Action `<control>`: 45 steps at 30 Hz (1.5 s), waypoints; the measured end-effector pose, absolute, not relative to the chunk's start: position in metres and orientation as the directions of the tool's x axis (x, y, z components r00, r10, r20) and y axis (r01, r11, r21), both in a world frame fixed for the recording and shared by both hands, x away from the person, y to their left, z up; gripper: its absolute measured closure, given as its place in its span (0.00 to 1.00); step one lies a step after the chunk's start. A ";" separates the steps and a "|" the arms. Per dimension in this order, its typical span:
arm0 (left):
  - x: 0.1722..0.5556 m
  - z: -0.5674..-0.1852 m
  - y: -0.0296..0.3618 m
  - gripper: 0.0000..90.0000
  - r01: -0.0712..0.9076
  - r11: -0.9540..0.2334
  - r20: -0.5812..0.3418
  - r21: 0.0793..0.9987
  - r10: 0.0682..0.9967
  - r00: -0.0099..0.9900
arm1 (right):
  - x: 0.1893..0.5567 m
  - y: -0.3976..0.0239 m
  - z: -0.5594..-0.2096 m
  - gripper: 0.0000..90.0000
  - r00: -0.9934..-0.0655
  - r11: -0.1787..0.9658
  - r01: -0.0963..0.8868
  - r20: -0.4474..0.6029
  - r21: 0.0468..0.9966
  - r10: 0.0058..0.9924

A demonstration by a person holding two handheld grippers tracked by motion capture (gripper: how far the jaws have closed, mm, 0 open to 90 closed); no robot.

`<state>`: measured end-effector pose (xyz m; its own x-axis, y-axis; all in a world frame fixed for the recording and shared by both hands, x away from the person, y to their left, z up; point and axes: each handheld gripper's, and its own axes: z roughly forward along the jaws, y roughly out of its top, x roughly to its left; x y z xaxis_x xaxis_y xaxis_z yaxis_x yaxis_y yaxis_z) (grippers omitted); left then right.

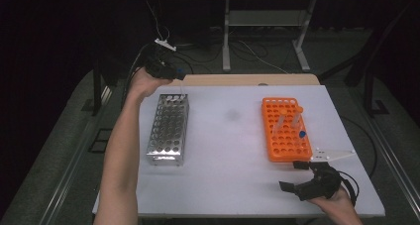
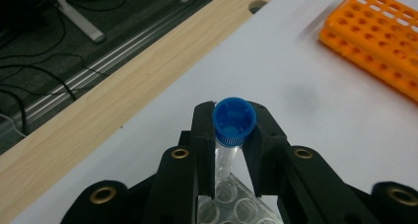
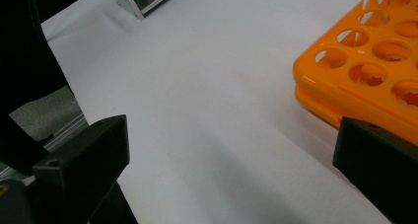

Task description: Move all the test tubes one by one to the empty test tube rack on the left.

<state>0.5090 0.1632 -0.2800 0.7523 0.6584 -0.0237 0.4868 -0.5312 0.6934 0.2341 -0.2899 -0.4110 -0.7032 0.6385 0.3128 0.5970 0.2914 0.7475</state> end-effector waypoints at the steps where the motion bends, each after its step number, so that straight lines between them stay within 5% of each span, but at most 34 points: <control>1: 0.511 -0.282 0.164 0.83 0.491 -0.526 -0.024 0.694 0.665 0.747 | 0.234 -0.290 -0.411 0.00 -0.703 0.293 0.598 0.313 0.746 0.638; 35: 0.516 -0.339 0.167 0.82 0.549 -0.498 -0.061 0.671 0.701 0.710 | 0.233 -0.293 -0.409 0.00 -0.704 0.288 0.592 0.309 0.753 0.640; 45: 0.508 -0.324 0.168 0.44 0.572 -0.442 -0.108 0.690 0.720 0.686 | 0.233 -0.294 -0.406 0.00 -0.704 0.285 0.590 0.308 0.755 0.640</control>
<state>0.5077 0.1677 -0.3241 0.6858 0.7198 -0.1076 0.5725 -0.4421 0.6905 0.2328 -0.2940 -0.4061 -0.7037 0.6401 0.3083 0.5902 0.2850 0.7553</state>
